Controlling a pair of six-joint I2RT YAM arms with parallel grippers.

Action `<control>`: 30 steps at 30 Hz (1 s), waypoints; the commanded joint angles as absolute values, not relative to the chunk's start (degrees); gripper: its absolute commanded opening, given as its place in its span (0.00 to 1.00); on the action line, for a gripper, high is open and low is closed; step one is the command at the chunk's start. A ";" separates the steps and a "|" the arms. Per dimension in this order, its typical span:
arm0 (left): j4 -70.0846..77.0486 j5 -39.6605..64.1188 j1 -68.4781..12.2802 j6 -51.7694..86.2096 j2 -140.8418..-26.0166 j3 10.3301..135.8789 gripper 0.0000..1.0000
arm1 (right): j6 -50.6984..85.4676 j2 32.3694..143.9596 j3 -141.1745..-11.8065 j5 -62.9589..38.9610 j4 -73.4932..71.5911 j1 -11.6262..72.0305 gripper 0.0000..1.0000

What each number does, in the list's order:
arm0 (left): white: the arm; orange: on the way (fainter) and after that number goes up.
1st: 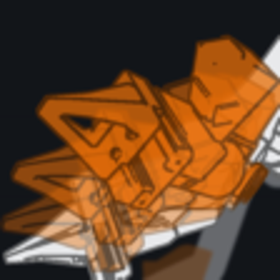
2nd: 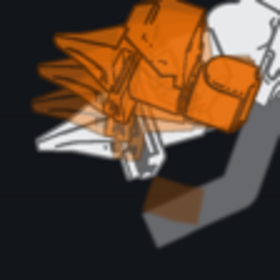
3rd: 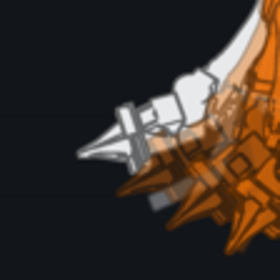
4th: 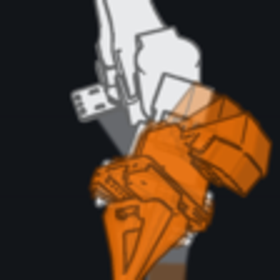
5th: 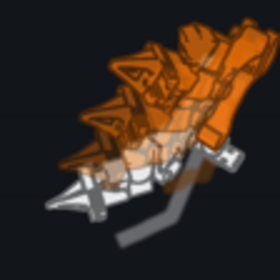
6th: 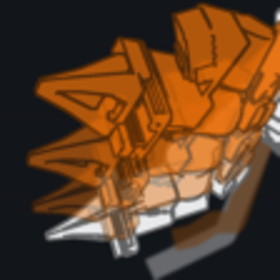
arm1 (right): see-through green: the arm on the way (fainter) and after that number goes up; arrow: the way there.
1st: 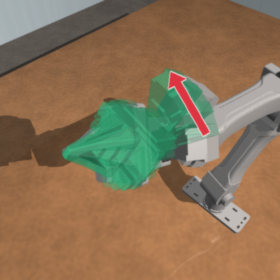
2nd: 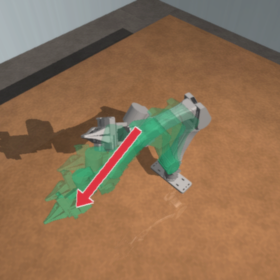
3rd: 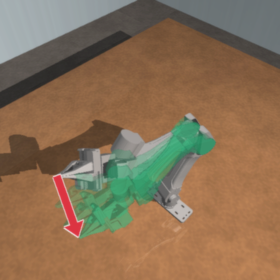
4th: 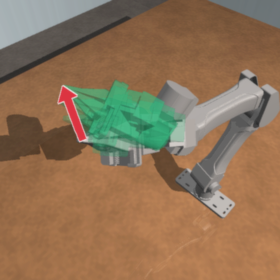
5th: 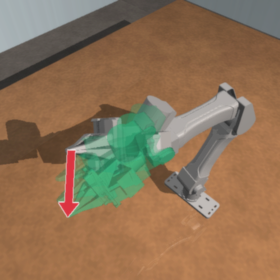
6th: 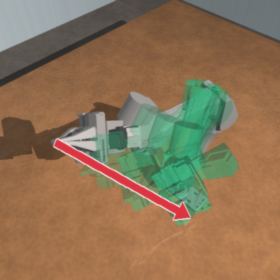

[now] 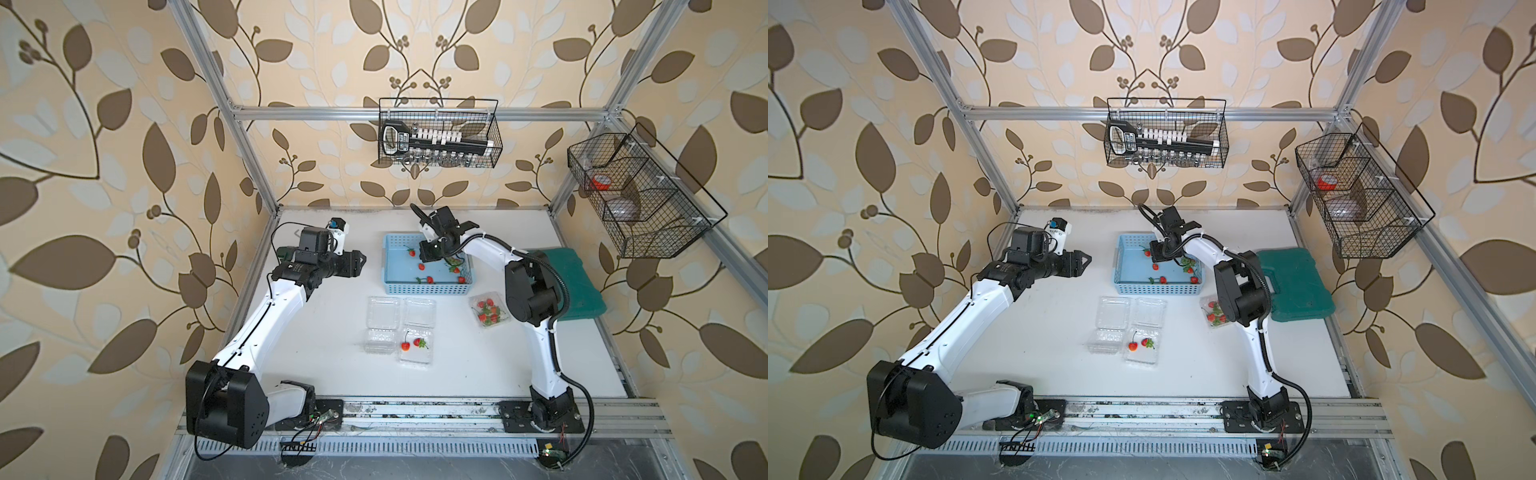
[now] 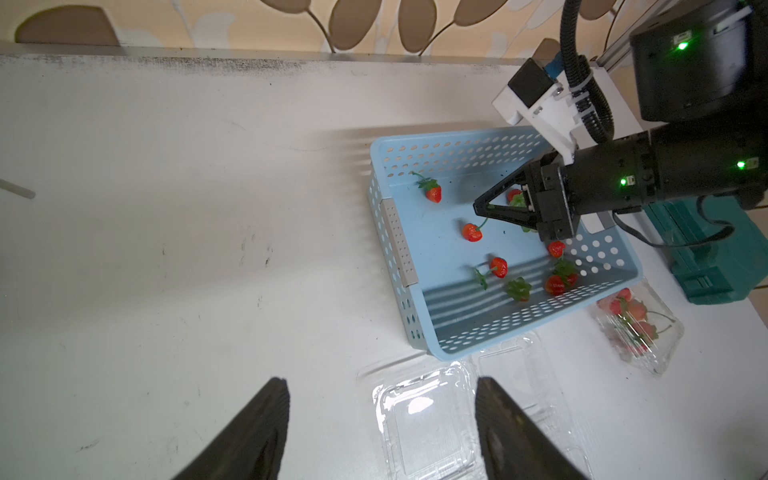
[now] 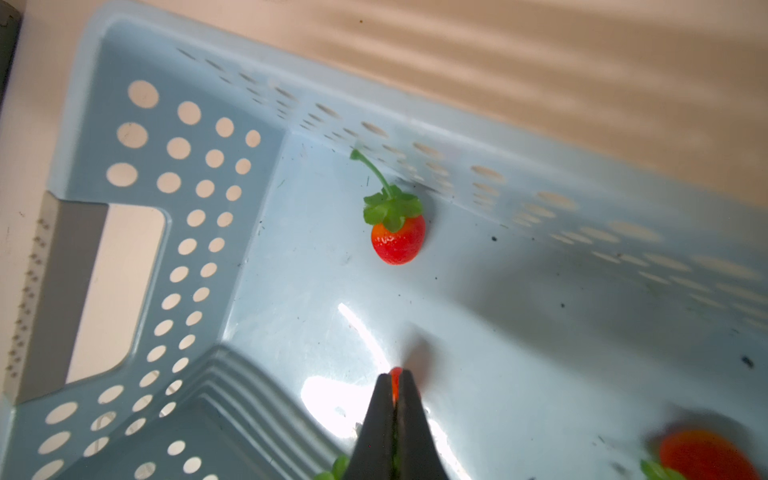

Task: Pack strawberries into containers
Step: Pick up the strawberry from the basket, then place the strawberry in the packing box.

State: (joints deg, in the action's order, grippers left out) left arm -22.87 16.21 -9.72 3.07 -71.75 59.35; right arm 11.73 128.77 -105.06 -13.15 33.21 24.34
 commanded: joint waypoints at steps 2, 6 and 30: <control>-22.81 16.71 -9.67 2.34 -71.41 59.42 0.72 | 11.47 124.03 -103.80 -13.88 34.15 24.26 0.00; -22.68 16.61 -9.67 2.35 -71.37 59.38 0.72 | 11.27 119.21 -101.54 -14.42 34.78 24.56 0.00; -22.50 16.87 -9.67 2.56 -71.18 59.46 0.72 | 19.64 89.86 -61.04 -10.93 30.04 49.90 0.02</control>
State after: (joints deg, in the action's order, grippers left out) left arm -22.87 16.21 -9.72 3.09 -71.75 59.35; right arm 17.61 89.67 -62.17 -11.60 31.00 48.86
